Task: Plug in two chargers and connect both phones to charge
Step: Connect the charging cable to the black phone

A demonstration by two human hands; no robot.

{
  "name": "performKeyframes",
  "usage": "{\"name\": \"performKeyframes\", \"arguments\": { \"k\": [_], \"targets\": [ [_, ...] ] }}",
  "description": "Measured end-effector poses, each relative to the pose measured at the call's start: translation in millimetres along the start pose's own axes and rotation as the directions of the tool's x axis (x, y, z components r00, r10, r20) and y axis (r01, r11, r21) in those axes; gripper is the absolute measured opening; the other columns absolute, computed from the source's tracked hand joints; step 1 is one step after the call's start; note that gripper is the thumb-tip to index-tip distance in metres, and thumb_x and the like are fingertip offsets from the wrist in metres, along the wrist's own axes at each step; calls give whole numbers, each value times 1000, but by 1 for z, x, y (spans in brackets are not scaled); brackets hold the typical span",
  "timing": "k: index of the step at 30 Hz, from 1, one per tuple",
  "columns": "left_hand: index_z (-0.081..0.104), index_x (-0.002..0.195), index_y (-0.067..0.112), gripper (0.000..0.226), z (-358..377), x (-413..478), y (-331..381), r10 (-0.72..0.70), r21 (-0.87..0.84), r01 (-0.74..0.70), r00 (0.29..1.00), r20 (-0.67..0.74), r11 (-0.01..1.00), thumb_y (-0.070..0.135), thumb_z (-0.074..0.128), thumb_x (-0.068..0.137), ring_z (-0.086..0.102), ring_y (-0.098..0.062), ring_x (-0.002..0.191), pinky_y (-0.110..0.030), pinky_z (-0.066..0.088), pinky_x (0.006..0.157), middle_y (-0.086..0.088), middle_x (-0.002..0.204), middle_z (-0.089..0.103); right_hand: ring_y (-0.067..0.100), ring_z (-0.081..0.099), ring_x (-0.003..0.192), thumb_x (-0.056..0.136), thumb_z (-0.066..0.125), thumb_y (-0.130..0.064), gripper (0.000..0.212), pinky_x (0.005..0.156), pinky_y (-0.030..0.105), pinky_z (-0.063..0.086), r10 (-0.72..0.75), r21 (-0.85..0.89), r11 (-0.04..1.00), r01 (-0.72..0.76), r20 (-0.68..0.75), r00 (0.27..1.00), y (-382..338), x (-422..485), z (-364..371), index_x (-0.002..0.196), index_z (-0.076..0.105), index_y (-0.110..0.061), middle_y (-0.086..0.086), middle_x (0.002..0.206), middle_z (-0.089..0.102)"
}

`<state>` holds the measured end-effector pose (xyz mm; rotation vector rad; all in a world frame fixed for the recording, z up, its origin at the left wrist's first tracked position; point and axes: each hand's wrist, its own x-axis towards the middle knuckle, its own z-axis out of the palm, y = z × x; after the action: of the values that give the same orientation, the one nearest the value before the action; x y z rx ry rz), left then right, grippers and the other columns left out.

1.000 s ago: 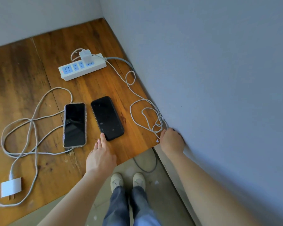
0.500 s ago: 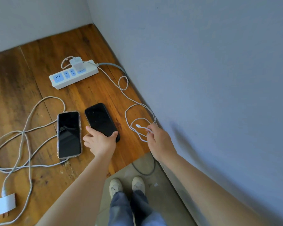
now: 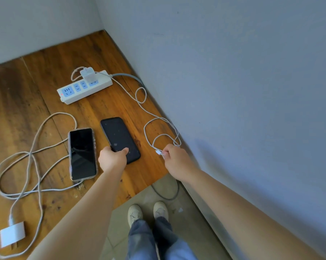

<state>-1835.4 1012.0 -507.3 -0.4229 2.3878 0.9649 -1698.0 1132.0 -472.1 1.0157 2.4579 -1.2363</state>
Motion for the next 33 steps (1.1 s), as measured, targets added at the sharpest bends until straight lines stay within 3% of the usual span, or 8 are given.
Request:
{"name": "performKeyframes", "arguments": {
  "k": [5,8,14,17,21,25,28,33],
  "targets": [
    [65,82,4,14,-39,-30,11,-132,-325,192,971,198,926,13,75,80,65,-21,71,-27,52,55,-12,90,68,6,51,58,93,52,-35,24,51,20,38,-47,87,995,55,-91,995,-17,-20,-20,78,60,-18,-7,64,55],
    [60,95,3,21,-70,-65,18,-204,-533,395,902,381,749,7,74,80,68,-22,79,-27,54,57,-15,96,68,4,48,52,91,54,-37,31,51,17,35,-101,167,979,118,-110,989,-39,-43,-39,74,63,-12,-8,59,52],
    [56,108,4,34,-113,-118,15,-125,-664,473,856,501,579,6,73,79,73,-21,69,-22,56,48,-18,88,73,4,38,42,94,47,-40,36,43,18,32,-206,308,925,222,-86,975,-73,-94,-58,74,64,-15,-9,47,44],
    [56,107,4,35,-121,-130,17,-77,-679,458,855,512,573,8,75,78,73,-19,64,-21,54,45,-16,75,75,4,38,41,95,49,-28,31,45,19,32,-258,315,915,252,-25,966,-83,-109,-59,71,67,-21,-11,46,46],
    [55,111,4,38,-126,-139,23,-48,-692,445,857,512,569,9,75,78,73,-19,63,-21,53,43,-17,84,74,22,43,54,90,54,-26,31,60,32,37,-243,336,915,223,17,970,-89,-113,-59,70,71,-10,14,59,48],
    [56,115,5,43,-128,-143,28,-49,-692,435,863,502,575,10,76,77,73,-20,63,-21,52,41,-18,93,72,5,37,45,90,57,-26,37,55,25,36,-210,375,906,196,-3,978,-94,-114,-52,64,63,0,-5,46,36],
    [57,115,5,43,-129,-145,29,-54,-693,426,870,490,581,10,76,77,74,-21,66,-21,52,42,-18,92,73,3,43,48,89,57,-25,34,58,24,39,-201,375,905,198,-31,979,-96,-113,-48,59,67,-14,4,55,48],
    [56,114,4,41,-129,-146,27,-60,-693,410,881,470,593,8,75,78,74,-23,68,-21,51,40,-19,93,73,3,42,41,90,57,-23,36,46,7,38,-223,327,913,245,-102,969,-95,-116,-43,65,66,2,6,50,44]
  ]
}}
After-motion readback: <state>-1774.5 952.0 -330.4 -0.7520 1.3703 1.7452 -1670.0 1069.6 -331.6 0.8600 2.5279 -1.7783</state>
